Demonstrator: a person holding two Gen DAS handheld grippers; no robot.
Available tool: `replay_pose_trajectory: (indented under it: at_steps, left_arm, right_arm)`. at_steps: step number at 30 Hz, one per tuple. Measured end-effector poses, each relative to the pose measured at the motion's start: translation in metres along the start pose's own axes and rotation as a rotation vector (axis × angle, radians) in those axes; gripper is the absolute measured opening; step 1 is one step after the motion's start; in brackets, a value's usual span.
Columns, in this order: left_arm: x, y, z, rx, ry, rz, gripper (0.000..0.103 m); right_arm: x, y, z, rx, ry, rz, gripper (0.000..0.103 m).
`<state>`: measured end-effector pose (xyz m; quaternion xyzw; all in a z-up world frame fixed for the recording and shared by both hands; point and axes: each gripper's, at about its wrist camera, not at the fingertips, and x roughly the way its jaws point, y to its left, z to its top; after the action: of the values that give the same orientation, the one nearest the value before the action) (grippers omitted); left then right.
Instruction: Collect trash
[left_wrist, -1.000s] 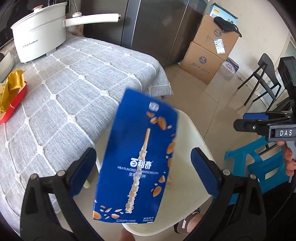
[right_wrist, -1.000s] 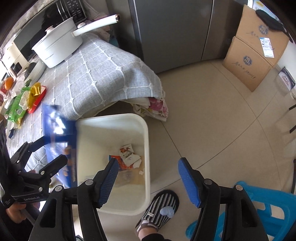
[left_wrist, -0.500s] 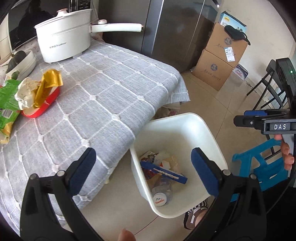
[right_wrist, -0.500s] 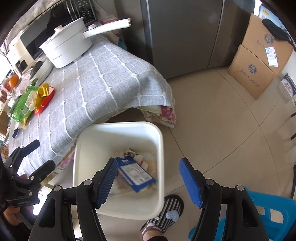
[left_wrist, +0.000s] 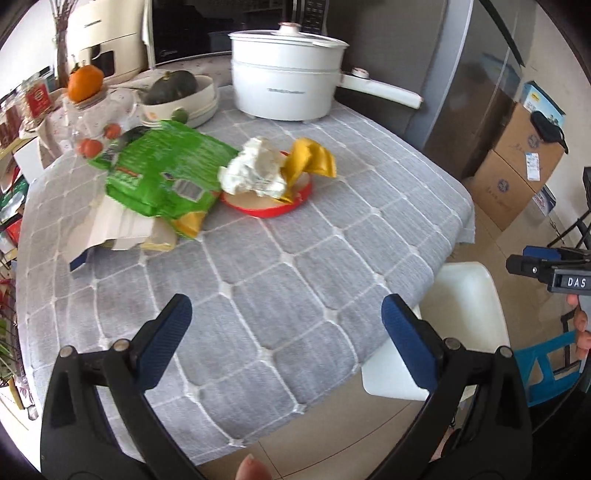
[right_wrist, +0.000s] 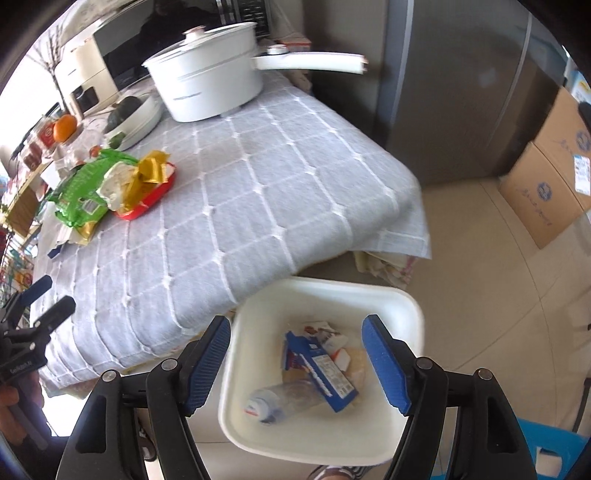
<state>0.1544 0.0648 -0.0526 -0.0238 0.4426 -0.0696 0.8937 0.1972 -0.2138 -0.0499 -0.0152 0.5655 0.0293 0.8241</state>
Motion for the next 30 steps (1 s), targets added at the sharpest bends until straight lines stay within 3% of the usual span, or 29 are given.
replay_pose_trajectory:
  at_steps: [10,19,23,26,29,30]
  left_arm:
    - [0.005,0.098,0.032,-0.216,-0.099,0.063,0.102]
    - [0.053,0.131,0.051,-0.305,-0.078,0.043,0.087]
    - [0.066,0.139,0.055,-0.336,-0.071,0.014,0.084]
    - [0.074,0.144,0.056,-0.364,-0.066,-0.009,0.073]
    - [0.075,0.149,0.056,-0.391,-0.070,-0.029,0.048]
    - [0.074,0.150,0.055,-0.391,-0.071,-0.037,0.034]
  right_arm:
    - [0.018,0.086,0.026,-0.069,-0.011,0.066,0.078]
    - [0.042,0.128,0.045,-0.069,-0.014,0.106,0.078]
    - [0.047,0.144,0.061,-0.078,-0.065,0.154,0.078]
    - [0.050,0.160,0.072,-0.098,-0.112,0.185,0.078]
    - [0.056,0.178,0.080,-0.124,-0.148,0.213,0.078]
    - [0.058,0.183,0.083,-0.132,-0.158,0.219,0.078]
